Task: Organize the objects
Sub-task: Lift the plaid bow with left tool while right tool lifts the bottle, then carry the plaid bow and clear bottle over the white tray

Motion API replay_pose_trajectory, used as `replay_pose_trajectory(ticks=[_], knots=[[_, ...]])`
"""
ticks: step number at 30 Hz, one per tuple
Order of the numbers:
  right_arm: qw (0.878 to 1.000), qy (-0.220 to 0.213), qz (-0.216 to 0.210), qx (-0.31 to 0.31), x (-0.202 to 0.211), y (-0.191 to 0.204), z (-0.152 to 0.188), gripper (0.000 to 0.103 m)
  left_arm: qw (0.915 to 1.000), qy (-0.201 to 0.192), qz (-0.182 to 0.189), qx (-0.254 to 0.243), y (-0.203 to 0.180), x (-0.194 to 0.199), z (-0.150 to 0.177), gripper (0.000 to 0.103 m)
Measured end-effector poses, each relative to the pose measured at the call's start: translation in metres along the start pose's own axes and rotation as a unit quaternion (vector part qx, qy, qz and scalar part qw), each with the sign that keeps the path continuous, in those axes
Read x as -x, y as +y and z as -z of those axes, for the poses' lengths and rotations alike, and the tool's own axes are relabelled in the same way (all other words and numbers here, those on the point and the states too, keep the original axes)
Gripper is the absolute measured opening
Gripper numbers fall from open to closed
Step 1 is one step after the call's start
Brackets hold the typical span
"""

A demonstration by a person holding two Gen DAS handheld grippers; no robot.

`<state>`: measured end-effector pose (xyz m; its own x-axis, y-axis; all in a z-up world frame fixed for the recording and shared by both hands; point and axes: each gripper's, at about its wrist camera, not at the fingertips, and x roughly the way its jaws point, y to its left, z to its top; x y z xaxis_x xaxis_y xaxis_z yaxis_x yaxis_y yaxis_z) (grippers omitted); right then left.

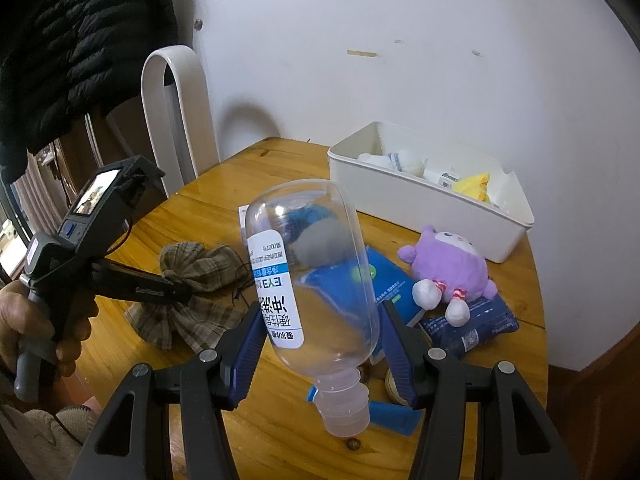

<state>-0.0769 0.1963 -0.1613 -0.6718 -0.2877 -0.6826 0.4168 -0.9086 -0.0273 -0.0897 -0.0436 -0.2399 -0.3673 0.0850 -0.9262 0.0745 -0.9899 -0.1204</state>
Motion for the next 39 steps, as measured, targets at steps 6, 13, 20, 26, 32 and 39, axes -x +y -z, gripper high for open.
replay_pose_trajectory(ticks=[6,13,20,26,32,39], knots=[[1.0,-0.01,-0.006,-0.016,0.009,-0.005,-0.005,0.057,0.998,-0.057,0.017,-0.023,-0.012,0.047,-0.005,0.027],[0.999,-0.029,-0.007,-0.036,0.027,-0.013,-0.016,0.057,0.9915,-0.111,0.046,-0.048,-0.044,0.095,-0.036,0.027],[0.998,-0.044,0.002,-0.047,0.053,-0.025,-0.04,0.057,0.9821,-0.156,0.068,-0.08,-0.062,0.149,-0.066,0.027],[0.996,-0.052,0.018,-0.066,0.077,-0.047,-0.08,0.057,0.9724,-0.19,0.073,-0.115,-0.084,0.189,-0.105,0.027],[0.993,-0.064,0.039,-0.09,0.098,-0.079,-0.137,0.057,0.9556,-0.247,0.042,-0.156,-0.116,0.225,-0.155,0.027],[0.986,-0.079,0.055,-0.136,0.105,-0.116,-0.203,0.057,0.9302,-0.31,-0.008,-0.196,-0.158,0.236,-0.216,0.027]])
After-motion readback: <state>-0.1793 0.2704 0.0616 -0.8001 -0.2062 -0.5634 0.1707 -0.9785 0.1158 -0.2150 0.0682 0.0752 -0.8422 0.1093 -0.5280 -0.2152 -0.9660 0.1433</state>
